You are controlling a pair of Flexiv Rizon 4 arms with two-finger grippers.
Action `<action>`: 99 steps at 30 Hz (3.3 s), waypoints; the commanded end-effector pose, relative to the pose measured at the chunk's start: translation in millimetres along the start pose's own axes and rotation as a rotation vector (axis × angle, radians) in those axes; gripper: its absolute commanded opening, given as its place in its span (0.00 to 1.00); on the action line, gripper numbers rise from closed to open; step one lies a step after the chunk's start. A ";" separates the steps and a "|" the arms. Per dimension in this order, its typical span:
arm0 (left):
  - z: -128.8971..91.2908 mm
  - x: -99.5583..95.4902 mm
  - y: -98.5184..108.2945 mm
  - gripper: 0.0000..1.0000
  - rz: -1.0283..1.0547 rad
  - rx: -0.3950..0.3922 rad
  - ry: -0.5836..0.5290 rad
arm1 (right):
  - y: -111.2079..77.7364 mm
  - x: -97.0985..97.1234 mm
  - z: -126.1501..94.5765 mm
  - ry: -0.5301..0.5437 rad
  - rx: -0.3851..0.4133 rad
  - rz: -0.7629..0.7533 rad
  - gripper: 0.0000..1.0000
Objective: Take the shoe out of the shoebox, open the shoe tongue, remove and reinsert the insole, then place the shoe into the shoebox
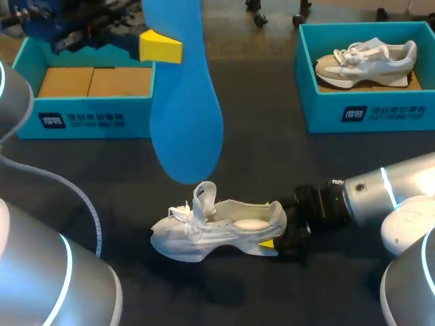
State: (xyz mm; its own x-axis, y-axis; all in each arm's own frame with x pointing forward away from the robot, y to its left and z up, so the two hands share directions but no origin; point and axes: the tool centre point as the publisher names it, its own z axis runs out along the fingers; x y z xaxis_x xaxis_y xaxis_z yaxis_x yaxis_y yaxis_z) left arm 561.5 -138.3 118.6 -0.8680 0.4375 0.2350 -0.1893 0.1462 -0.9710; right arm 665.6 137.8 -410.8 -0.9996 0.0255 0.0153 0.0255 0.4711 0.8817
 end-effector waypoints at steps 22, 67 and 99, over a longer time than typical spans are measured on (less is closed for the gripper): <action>-7.0 27.4 48.9 0.00 -0.233 0.071 -0.275 | 1.9 0.3 1.4 -0.001 0.006 0.001 0.00; -38.3 3.6 34.5 0.00 -0.237 0.165 -0.343 | 1.1 4.4 -16.2 -0.005 0.119 0.029 1.00; -38.3 3.6 34.5 0.00 -0.237 0.165 -0.343 | 71.2 14.3 -68.4 -0.015 1.279 0.259 1.00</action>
State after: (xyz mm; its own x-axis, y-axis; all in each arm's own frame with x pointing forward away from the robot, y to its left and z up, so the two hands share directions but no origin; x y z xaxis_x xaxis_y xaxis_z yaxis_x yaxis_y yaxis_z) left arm 566.6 -96.6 86.3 -0.8890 0.0820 0.4505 -0.4481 0.0459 -0.8928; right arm 655.4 104.5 -321.2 -0.9758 0.1797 0.1243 0.2181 0.8338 0.5071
